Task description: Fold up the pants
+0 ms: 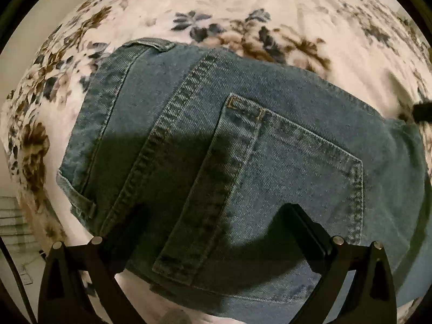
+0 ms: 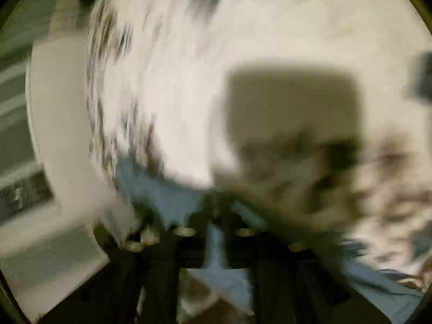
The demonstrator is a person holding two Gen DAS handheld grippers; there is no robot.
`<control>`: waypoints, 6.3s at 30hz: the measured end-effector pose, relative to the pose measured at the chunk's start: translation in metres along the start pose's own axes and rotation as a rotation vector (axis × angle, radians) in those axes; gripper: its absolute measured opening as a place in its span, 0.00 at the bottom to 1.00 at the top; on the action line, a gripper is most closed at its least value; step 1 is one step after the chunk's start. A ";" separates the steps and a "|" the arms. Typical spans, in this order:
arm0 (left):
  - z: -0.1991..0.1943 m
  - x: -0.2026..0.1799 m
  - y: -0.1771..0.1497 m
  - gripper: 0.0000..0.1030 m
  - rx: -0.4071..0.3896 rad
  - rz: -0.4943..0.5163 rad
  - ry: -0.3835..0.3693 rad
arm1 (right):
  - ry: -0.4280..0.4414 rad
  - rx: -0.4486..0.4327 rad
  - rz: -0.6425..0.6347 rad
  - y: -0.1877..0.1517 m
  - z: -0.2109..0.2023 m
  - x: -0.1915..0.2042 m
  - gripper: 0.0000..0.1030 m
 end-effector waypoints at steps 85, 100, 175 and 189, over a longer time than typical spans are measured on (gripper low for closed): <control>-0.012 -0.060 0.034 1.00 -0.085 0.093 -0.078 | -0.027 0.105 0.063 0.001 0.016 0.000 0.15; -0.061 0.020 -0.012 1.00 -0.111 -0.092 -0.171 | -0.198 0.080 0.000 -0.059 -0.004 0.004 0.23; -0.016 -0.328 -0.175 1.00 0.156 0.594 -0.116 | 0.442 -1.197 0.668 -0.506 -0.115 -0.349 0.40; 0.003 -0.352 -0.139 1.00 0.214 0.495 -0.079 | 0.492 -1.280 0.666 -0.468 -0.138 -0.379 0.14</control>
Point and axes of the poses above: each gripper's, at about its wrist camera, not at the fingertips, and z roughly the way its jaws point, x to its left, y to its top, the point moved 1 cm from there along z, roughly the way its jaws point, and after that the axes turned 6 degrees about x, right-handed, at the moved point
